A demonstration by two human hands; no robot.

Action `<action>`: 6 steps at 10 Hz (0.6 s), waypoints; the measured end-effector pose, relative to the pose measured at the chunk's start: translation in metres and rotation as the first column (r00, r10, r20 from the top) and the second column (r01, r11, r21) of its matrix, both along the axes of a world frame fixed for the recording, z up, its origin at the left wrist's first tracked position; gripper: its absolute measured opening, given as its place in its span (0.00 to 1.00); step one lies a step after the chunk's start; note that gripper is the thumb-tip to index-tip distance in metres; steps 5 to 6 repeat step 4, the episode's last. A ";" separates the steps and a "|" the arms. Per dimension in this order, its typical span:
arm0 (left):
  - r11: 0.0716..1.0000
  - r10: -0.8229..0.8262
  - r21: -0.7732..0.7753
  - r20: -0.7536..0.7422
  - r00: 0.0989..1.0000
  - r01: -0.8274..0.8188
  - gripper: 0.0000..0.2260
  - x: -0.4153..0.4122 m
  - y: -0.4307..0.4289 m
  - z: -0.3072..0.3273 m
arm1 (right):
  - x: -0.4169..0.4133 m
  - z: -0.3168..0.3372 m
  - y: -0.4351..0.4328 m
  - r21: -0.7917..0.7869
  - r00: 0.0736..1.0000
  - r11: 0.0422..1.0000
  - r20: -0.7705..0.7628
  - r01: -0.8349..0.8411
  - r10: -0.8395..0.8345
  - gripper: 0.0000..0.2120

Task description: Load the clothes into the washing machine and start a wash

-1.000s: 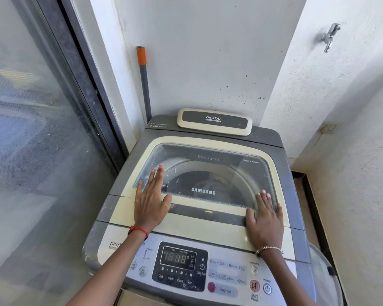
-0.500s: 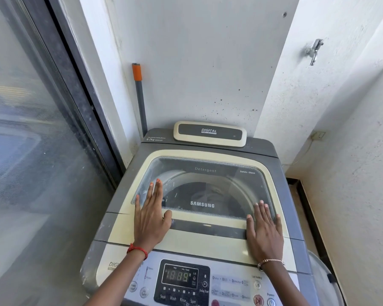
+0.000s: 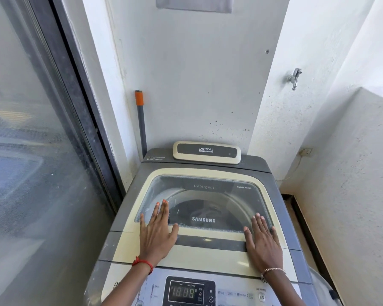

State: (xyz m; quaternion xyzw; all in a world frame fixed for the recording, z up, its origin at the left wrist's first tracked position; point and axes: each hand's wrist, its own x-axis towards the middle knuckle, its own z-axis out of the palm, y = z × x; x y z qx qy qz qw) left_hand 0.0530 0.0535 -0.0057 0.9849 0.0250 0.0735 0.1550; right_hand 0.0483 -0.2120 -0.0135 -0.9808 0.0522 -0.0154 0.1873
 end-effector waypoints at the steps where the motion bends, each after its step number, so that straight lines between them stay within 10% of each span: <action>1: 0.999 -0.033 -0.013 0.007 0.999 0.033 0.40 0.005 -0.003 0.002 | 0.004 0.006 0.002 -0.025 0.999 0.998 0.003 -0.049 0.049 0.38; 2: 0.998 -0.057 0.012 0.110 0.992 0.056 0.35 0.017 -0.014 -0.001 | 0.011 0.008 0.009 -0.039 0.994 0.996 0.072 -0.081 0.084 0.50; 4: 0.987 -0.133 -0.027 0.384 0.914 0.156 0.25 0.063 -0.045 0.016 | 0.060 0.024 0.033 -0.094 0.919 0.985 0.355 -0.147 0.171 0.29; 6: 0.987 -0.133 -0.027 0.384 0.914 0.156 0.25 0.063 -0.045 0.016 | 0.060 0.024 0.033 -0.094 0.919 0.985 0.355 -0.147 0.171 0.29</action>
